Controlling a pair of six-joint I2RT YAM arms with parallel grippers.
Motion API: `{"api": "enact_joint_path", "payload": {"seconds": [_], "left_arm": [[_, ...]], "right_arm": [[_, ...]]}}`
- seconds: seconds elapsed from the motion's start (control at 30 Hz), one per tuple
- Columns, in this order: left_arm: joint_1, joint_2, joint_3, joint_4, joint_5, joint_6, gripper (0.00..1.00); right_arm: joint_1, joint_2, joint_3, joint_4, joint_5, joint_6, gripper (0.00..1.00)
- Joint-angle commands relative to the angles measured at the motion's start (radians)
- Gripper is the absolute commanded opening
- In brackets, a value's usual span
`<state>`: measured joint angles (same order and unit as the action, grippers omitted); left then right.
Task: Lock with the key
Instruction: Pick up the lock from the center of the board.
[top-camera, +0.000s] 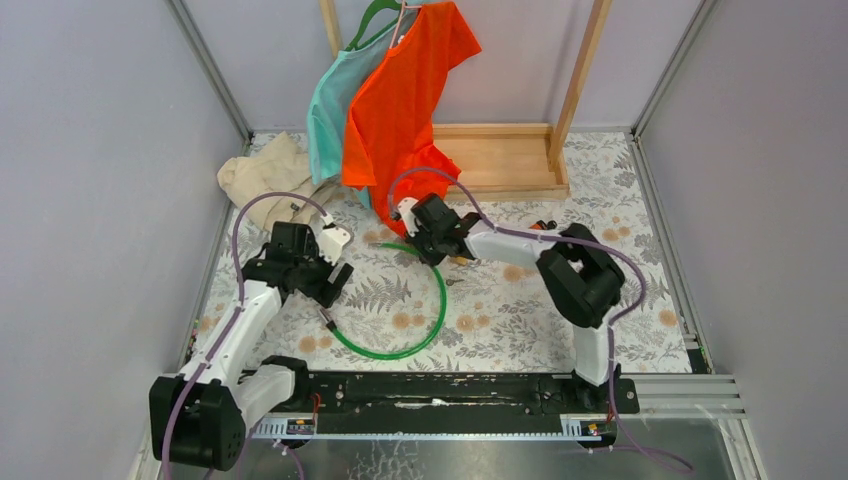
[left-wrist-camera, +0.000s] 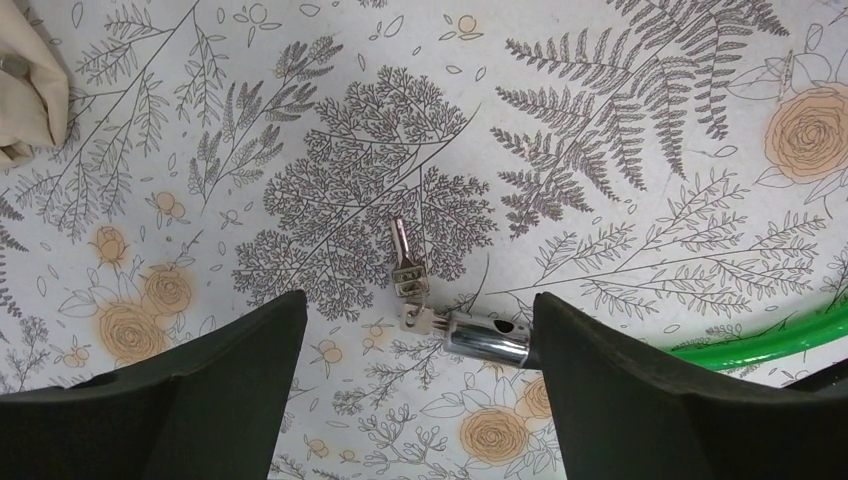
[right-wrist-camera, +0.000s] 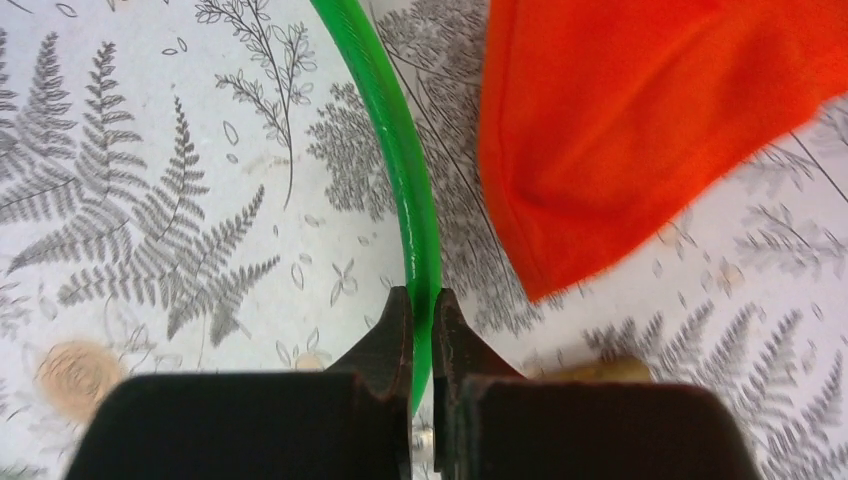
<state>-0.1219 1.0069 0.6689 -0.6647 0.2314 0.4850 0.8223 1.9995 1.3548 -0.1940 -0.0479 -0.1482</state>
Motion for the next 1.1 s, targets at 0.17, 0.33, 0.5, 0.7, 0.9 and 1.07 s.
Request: {"api": "enact_joint_path", "payload": {"seconds": [0.17,0.33,0.5,0.7,0.9,1.07], "left_arm": [[0.005,0.115,0.079,0.074,0.092,-0.009,0.87],[0.000,0.235,0.145,0.073,0.119,-0.075,0.83],[-0.021,0.338,0.217,0.073,0.143,-0.123,0.82],[-0.059,0.480,0.308,0.076,0.118,-0.218,0.78],[-0.093,0.605,0.375,0.100,0.125,-0.328,0.78],[-0.094,0.682,0.380,0.164,0.104,-0.412,0.75]], "right_arm": [[-0.140,-0.281,-0.108,0.110,-0.045,0.166,0.00],[-0.216,-0.346,-0.159,0.136,-0.002,0.202,0.00],[-0.301,-0.423,-0.226,0.182,-0.020,0.292,0.00],[-0.387,-0.449,-0.293,0.223,-0.047,0.395,0.00],[-0.400,-0.441,-0.305,0.240,-0.083,0.413,0.00],[-0.402,-0.436,-0.319,0.256,-0.089,0.406,0.00]]}}
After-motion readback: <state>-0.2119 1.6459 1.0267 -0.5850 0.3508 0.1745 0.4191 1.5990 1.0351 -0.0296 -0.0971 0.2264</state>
